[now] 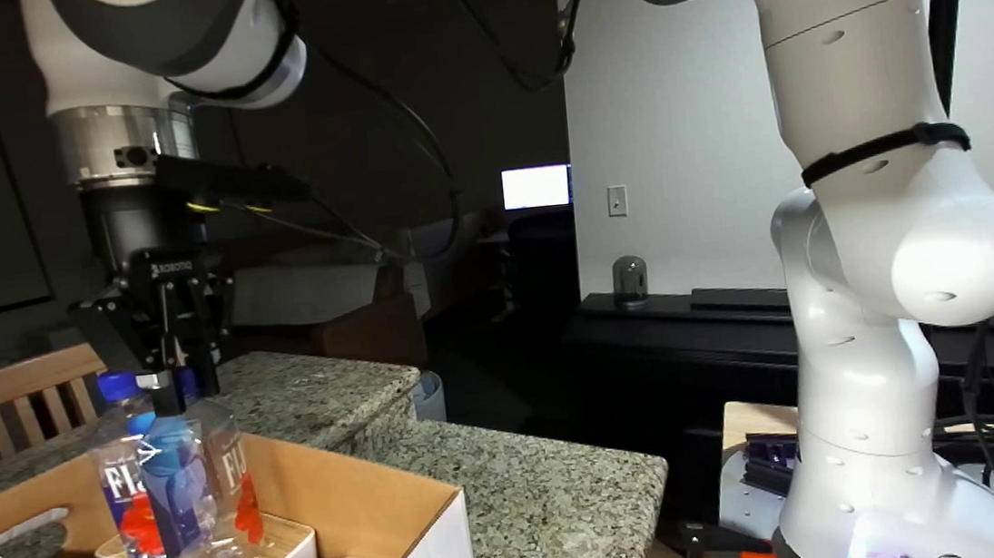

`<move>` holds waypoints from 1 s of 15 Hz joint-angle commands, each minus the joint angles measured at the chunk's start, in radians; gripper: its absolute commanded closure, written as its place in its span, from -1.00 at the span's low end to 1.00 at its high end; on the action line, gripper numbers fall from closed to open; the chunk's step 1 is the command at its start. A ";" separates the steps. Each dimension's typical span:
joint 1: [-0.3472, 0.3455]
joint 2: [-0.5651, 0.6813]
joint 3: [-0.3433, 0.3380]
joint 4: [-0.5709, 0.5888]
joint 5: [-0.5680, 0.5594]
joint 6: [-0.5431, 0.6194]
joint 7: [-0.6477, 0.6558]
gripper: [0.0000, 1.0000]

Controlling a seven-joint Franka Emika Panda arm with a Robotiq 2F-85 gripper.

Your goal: Put the water bottles in the box.

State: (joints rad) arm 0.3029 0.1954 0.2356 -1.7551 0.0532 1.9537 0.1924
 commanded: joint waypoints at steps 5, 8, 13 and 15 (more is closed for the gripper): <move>0.011 0.001 0.005 0.030 -0.019 -0.017 0.017 -0.80; 0.017 -0.025 0.005 0.022 -0.025 -0.015 0.028 -1.00; -0.003 -0.170 -0.003 -0.052 -0.007 -0.014 0.037 -1.00; -0.022 -0.250 -0.015 -0.096 -0.008 -0.038 0.050 -1.00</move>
State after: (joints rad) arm 0.3096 0.0909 0.2277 -1.7415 0.0517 1.9355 0.2047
